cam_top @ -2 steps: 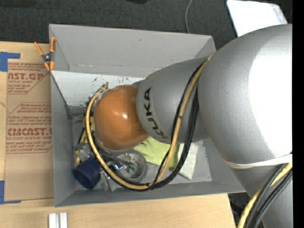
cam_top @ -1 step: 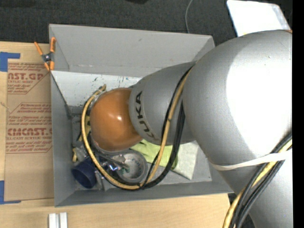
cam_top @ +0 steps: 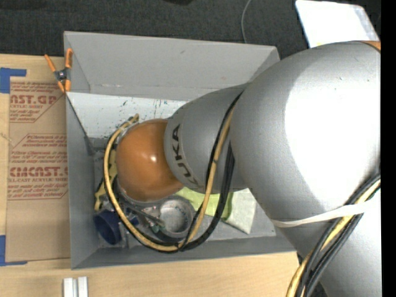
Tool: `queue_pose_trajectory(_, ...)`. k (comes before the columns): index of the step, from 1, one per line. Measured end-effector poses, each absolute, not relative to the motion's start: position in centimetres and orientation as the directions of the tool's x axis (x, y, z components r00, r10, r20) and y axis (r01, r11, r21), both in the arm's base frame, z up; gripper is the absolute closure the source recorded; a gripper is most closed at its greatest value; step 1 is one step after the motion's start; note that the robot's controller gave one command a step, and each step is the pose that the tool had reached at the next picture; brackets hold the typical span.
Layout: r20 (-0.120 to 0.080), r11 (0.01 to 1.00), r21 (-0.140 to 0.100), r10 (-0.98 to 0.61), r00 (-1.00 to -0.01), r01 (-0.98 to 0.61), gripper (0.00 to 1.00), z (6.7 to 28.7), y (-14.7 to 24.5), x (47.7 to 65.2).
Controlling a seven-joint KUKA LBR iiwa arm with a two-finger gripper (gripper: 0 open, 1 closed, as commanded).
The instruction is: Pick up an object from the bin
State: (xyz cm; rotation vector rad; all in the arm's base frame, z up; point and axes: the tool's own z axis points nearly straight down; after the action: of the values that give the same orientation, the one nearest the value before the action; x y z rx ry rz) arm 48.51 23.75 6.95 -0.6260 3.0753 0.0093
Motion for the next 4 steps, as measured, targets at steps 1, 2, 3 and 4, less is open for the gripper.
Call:
queue_pose_trajectory(1,-0.004,0.920,0.005,-0.391,-0.920,-0.391,1.00,7.0,23.8,48.5)
queue_pose_trajectory(2,0.004,0.920,0.005,-0.392,-0.920,-0.392,1.00,9.5,23.7,48.3)
queue_pose_trajectory(3,0.004,0.920,0.004,-0.392,-0.920,-0.392,1.00,13.9,23.7,48.3)
queue_pose_trajectory(4,-0.001,0.920,0.005,-0.392,-0.920,-0.392,1.00,16.1,23.8,48.4)
